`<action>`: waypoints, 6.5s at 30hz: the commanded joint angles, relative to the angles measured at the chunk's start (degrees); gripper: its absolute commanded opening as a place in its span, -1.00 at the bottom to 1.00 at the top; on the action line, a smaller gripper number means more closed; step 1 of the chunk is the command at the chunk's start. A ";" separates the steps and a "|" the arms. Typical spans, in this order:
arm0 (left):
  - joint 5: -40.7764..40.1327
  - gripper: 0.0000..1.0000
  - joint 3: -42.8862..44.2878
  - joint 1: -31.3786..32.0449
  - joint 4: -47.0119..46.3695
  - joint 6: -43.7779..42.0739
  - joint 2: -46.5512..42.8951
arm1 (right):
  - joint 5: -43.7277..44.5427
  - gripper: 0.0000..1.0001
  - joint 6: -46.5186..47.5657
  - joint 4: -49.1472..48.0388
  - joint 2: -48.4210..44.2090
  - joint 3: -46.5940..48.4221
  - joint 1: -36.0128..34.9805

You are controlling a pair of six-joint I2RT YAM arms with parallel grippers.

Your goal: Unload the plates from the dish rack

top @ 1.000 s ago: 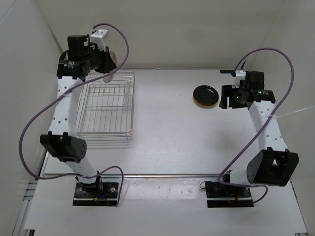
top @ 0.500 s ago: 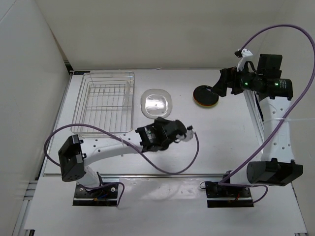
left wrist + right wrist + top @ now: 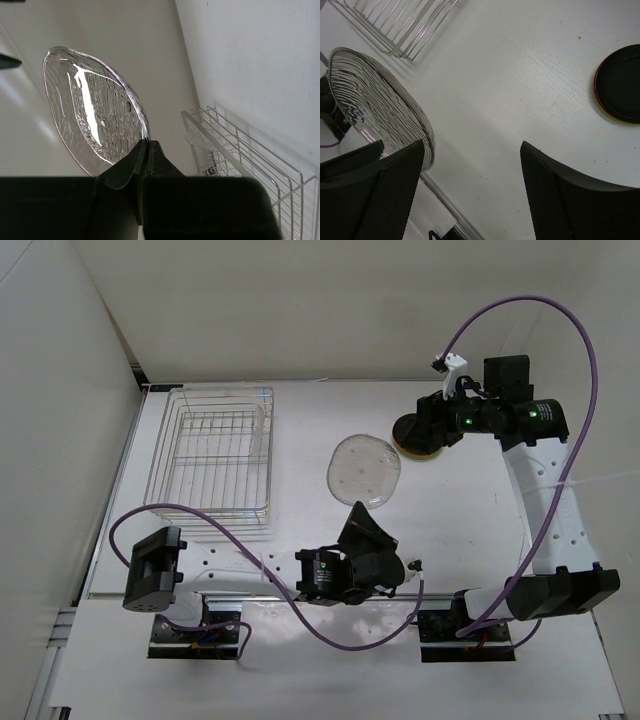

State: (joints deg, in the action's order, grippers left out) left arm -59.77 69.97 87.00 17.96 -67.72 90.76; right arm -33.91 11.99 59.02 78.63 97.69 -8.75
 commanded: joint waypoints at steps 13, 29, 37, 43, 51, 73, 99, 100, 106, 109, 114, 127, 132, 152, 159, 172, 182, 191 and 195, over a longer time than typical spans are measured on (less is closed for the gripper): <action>-1.93 -0.77 6.92 1.85 1.29 1.37 3.63 | -3.18 0.52 1.63 -1.54 -2.60 -3.90 -3.63; -1.93 -0.77 8.51 2.38 1.38 1.98 5.30 | -1.42 -0.86 0.49 -2.77 -2.52 -5.76 -4.25; -1.40 -0.38 9.65 -1.04 3.83 4.52 5.83 | 1.02 -1.00 -2.30 -5.76 -5.06 -7.51 -4.25; 2.81 0.34 14.57 -1.04 18.23 14.80 6.89 | 16.81 -1.00 -10.66 -11.99 -4.28 -8.74 -3.04; 9.93 0.83 19.14 -6.47 36.00 27.99 3.55 | 29.52 -1.00 -20.34 -17.80 -0.06 -18.05 4.79; 21.62 1.00 35.76 -40.86 32.58 40.74 -5.42 | 22.32 -1.00 -31.23 -37.84 5.83 -45.12 18.42; 23.29 1.00 37.43 -44.55 33.81 41.80 -7.09 | 20.20 -0.76 -35.02 -34.94 17.96 -44.43 22.11; 23.29 1.00 37.43 -44.55 33.81 41.80 -7.09 | 20.20 -0.76 -35.02 -34.94 17.96 -44.43 22.11; 23.82 1.00 36.90 -45.08 34.34 41.80 -7.09 | 19.50 -0.57 -34.49 -33.54 18.49 -43.29 22.64; 24.35 1.00 36.37 -46.21 34.34 41.80 -7.09 | 19.50 -0.21 -33.18 -31.26 17.44 -41.63 22.64; 25.48 1.00 35.32 -47.36 34.34 42.32 -8.23 | 17.22 0.06 -31.24 -25.47 16.91 -38.11 25.53; 38.66 1.00 25.48 -59.39 26.18 54.18 -9.81 | 11.60 0.67 -16.67 -8.51 12.34 -23.00 28.53; 52.72 1.00 27.66 -67.12 27.21 60.59 -4.38 | 9.74 0.89 -9.89 -3.83 7.96 -16.75 28.00; 80.86 0.76 41.03 -80.32 28.01 73.61 23.66 | 23.10 1.00 -5.40 -4.44 -5.42 -16.83 17.98; 81.56 0.39 40.50 -80.32 27.48 74.75 24.73 | 23.62 1.00 -5.40 -5.50 -5.94 -17.88 17.98; 78.66 0.24 39.89 -78.48 26.96 74.75 27.01 | 22.40 1.00 -6.45 -6.55 -5.94 -18.94 17.98; 77.43 -0.25 39.89 -78.48 26.96 75.28 27.54 | 22.40 1.00 -6.98 -7.08 -7.00 -19.99 17.98; 78.05 -0.40 40.42 -77.95 28.01 75.28 26.05 | 21.87 1.00 -7.50 -7.61 -7.00 -20.52 17.98; 78.05 -0.75 40.42 -77.95 28.01 75.28 23.85 | 21.34 1.00 -7.51 -7.61 -7.00 -21.05 17.98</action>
State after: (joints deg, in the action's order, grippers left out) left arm 18.26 108.40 8.82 45.98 7.60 119.66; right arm -11.44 4.84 52.99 73.06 76.79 9.30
